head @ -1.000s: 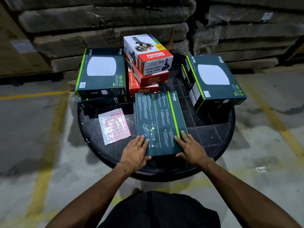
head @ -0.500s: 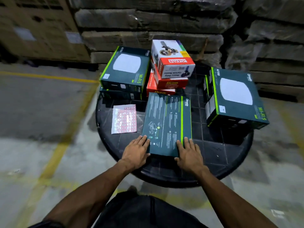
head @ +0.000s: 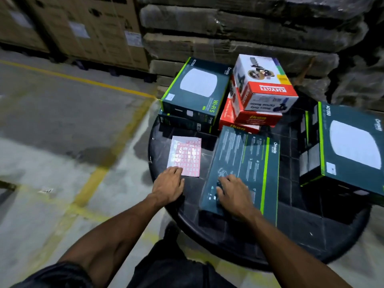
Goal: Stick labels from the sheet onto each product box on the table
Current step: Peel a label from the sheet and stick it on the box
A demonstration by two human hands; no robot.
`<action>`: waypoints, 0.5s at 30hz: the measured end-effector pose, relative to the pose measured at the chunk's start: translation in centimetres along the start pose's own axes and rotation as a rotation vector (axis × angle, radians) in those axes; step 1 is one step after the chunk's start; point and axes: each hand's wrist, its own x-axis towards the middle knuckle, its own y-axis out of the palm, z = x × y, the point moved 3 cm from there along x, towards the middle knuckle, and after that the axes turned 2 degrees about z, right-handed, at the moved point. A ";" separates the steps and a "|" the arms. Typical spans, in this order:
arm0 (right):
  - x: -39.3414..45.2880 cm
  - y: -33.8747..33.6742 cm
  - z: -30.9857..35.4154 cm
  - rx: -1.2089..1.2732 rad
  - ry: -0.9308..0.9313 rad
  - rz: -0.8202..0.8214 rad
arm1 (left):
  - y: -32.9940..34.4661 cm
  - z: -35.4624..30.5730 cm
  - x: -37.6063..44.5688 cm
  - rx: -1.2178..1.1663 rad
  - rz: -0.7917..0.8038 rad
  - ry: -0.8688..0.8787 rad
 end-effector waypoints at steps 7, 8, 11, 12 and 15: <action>8.9 -1.4 5.2 0.147 0.040 -0.035 | -1.5 4.6 8.0 0.004 0.039 0.031; 10.2 -1.4 5.7 0.169 0.065 -0.027 | -1.7 5.0 9.1 0.007 0.050 0.035; 13.5 -0.8 6.4 0.212 0.132 -0.014 | -1.5 5.9 11.8 0.005 0.110 0.047; 14.3 -0.8 6.8 0.219 0.152 -0.006 | -1.3 6.2 12.4 0.014 0.128 0.064; 16.3 -0.6 7.4 0.230 0.212 0.001 | -0.9 7.0 13.5 0.077 0.176 0.139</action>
